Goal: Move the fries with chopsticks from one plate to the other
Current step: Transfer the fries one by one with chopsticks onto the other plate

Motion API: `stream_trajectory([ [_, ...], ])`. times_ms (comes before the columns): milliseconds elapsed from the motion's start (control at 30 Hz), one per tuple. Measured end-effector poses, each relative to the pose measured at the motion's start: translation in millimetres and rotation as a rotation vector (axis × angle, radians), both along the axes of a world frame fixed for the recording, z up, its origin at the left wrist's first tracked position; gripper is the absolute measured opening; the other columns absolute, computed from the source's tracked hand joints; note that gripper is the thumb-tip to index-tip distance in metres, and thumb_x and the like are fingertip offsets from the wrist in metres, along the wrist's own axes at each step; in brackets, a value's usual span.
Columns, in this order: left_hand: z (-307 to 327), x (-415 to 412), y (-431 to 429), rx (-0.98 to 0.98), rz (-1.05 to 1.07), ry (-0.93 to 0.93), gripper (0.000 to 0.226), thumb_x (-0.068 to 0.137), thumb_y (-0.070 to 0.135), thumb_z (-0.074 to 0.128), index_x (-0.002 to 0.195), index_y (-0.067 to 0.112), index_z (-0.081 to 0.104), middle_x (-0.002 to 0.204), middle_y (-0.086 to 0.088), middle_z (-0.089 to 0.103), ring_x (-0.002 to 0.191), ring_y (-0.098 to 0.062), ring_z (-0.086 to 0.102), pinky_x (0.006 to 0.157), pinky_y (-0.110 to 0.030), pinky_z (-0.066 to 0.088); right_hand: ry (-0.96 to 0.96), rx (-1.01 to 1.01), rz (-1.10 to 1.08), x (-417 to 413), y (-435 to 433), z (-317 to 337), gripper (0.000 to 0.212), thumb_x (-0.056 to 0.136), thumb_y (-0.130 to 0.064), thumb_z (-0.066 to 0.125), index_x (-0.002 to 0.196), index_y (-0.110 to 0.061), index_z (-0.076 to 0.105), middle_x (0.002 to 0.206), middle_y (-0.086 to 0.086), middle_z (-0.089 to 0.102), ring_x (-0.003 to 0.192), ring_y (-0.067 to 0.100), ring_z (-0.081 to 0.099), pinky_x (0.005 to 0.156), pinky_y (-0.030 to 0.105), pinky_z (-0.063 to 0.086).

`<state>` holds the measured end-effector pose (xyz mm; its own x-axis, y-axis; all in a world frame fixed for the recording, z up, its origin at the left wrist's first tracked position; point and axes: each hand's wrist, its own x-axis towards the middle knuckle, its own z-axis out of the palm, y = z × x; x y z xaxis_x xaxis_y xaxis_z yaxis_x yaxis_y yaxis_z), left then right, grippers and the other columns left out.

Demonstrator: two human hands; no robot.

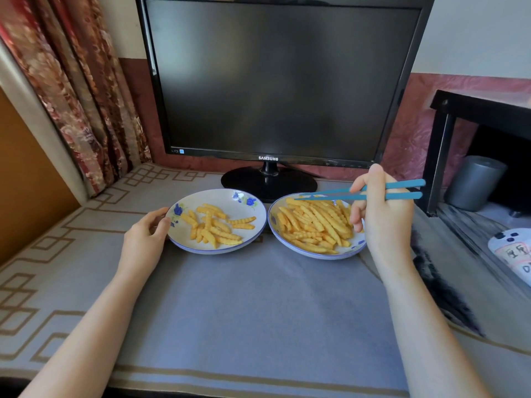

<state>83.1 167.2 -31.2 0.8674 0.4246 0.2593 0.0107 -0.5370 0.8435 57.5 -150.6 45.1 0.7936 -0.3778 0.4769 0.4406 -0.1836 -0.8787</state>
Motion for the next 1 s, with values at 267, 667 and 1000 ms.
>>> stream_trajectory([
  [267, -0.3, 0.6, -0.4, -0.014, 0.002, 0.003, 0.031, 0.096, 0.021, 0.047, 0.124, 0.016, 0.060, 0.118, -0.006, 0.064, 0.101, -0.015, 0.054, 0.086, -0.025, 0.035, 0.049, -0.051, 0.019, 7.8, -5.0, -4.9, 0.042, 0.104, -0.032, 0.037, 0.073, -0.009, 0.055, 0.039, 0.006, 0.044, 0.034, 0.021, 0.038, 0.038, 0.024, 0.033],
  [667, -2.0, 0.9, 1.6, -0.010, -0.005, 0.013, 0.032, 0.096, 0.022, 0.046, 0.124, 0.017, 0.060, 0.117, -0.004, 0.065, 0.108, -0.021, 0.058, 0.086, -0.026, 0.036, -0.030, 0.138, -0.017, -1.4, 4.3, 2.9, 0.045, 0.105, -0.032, 0.035, 0.066, -0.013, 0.049, 0.036, 0.001, 0.043, 0.033, 0.022, 0.043, 0.038, 0.019, 0.030],
  [1000, 0.3, -1.5, -0.3, -0.006, -0.003, 0.008, 0.031, 0.096, 0.020, 0.045, 0.122, 0.018, 0.061, 0.115, -0.003, 0.065, 0.098, -0.012, 0.052, 0.085, -0.025, 0.034, 0.077, 0.150, 0.253, -9.7, 47.7, -10.3, 0.043, 0.103, -0.026, 0.037, 0.066, -0.008, 0.049, 0.042, 0.002, 0.048, 0.030, 0.019, 0.043, 0.039, 0.022, 0.026],
])
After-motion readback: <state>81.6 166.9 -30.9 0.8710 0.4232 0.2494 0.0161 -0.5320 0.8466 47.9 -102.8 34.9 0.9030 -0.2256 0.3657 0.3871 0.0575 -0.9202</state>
